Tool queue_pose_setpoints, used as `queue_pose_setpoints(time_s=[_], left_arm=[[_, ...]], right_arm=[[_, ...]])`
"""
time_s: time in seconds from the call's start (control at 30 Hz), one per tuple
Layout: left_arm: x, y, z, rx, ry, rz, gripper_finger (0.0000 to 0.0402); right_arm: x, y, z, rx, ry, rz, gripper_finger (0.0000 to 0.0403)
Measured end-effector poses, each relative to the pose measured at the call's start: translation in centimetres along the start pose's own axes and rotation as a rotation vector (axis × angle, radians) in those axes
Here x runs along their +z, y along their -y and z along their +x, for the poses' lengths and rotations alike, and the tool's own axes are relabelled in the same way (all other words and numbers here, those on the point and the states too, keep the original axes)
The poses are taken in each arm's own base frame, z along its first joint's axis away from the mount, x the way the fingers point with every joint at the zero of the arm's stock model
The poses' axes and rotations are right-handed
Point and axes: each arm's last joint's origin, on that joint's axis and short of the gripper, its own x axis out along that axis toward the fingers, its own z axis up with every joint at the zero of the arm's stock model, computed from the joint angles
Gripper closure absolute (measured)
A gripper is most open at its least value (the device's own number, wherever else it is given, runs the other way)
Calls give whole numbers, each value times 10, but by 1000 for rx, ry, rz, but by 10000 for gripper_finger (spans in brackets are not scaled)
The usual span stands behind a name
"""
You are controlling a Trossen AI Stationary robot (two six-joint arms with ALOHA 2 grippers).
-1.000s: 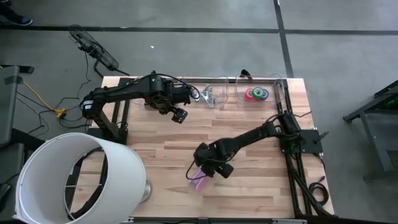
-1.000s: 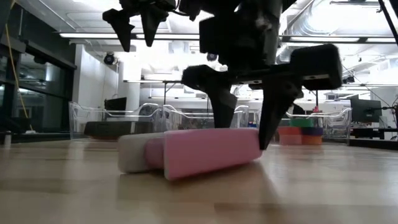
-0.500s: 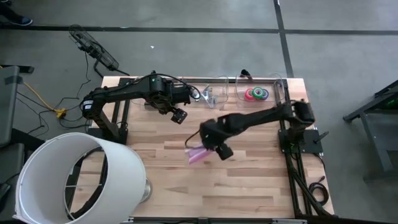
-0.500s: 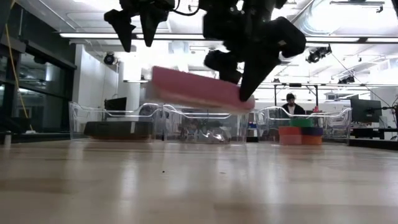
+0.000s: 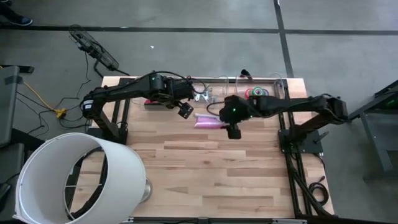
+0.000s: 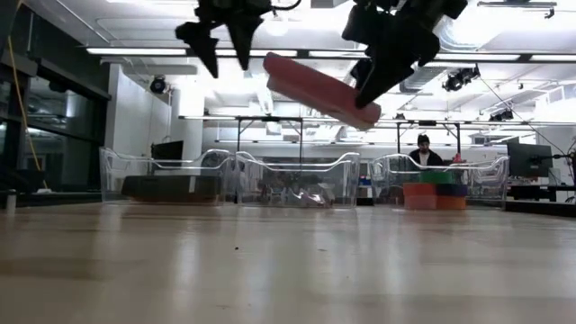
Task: Pick and place Stapler, Stapler remover, tape
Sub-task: Put the pink stapler into the left transparent bin
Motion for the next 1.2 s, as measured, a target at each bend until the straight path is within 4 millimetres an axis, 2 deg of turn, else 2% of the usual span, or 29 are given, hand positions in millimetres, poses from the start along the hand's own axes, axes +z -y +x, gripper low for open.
queue_pose_setpoints(time_s=[0.17,0.37,0.47,0.67,0.97,1.1,1.2], left_arm=[[8,4,0,-1,110,8,55],[11,1,-3,93,216,-1,55],[16,3,-4,96,284,-24,55],[34,15,-10,-16,465,-67,55],[55,26,-25,-78,720,-30,55],[61,29,-29,-145,761,55,55],[73,28,-32,-301,801,137,55]], right_arm=[[-3,23,-25,-85,34,10,181],[-20,62,-58,-214,38,86,181],[-27,82,-72,-247,94,109,181],[-37,117,-95,-212,293,138,181],[-44,146,-119,-203,493,142,181],[-33,154,-144,-175,605,89,181],[-22,155,-163,-144,697,33,181]])
